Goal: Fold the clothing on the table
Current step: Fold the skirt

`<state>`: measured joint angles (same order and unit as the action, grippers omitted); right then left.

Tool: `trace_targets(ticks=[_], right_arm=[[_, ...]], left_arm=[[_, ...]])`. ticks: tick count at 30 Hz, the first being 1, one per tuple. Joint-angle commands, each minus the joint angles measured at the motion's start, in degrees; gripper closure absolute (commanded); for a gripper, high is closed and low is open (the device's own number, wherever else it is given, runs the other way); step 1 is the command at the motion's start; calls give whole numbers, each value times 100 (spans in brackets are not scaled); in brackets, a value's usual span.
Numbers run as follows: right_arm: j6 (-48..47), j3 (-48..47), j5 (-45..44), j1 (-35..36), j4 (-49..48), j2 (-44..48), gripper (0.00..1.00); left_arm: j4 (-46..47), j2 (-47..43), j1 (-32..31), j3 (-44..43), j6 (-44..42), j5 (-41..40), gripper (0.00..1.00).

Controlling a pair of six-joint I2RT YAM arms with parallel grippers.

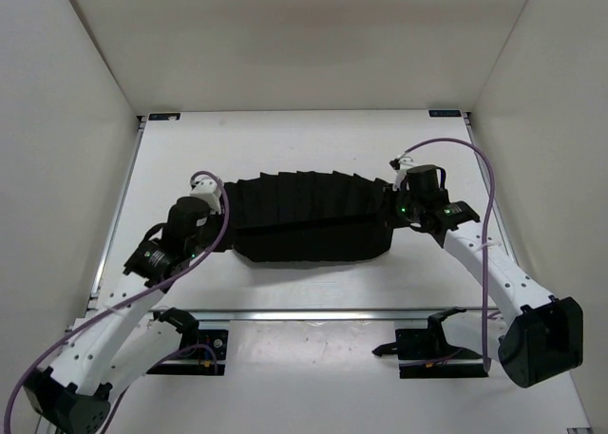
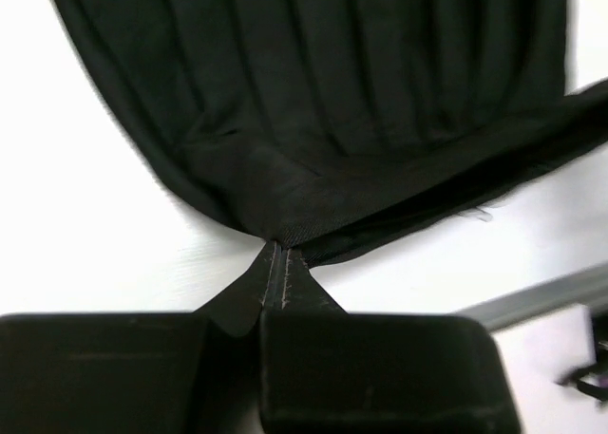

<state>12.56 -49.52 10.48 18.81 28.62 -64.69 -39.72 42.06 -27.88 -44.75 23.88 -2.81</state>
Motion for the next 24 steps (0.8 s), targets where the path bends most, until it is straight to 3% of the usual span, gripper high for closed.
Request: trace_targets(ticks=[1, 6, 13, 17, 24], right_arm=[[89, -41, -345, -97, -199, 122, 100], [229, 48, -407, -175, -295, 158, 100], [274, -102, -521, -192, -506, -105, 100], [20, -488, -512, -386, -559, -307, 100], [-210, -1226, -3, -931, -1051, -1395, 100]], left_arm=[[237, 362, 81, 28, -199, -482, 100], [290, 1031, 247, -209, -322, -695, 100], [677, 1699, 502, -490, -358, -317, 100], [922, 2103, 713, -1095, -559, -246, 100], [1607, 3473, 977, -1774, -806, -36, 100]])
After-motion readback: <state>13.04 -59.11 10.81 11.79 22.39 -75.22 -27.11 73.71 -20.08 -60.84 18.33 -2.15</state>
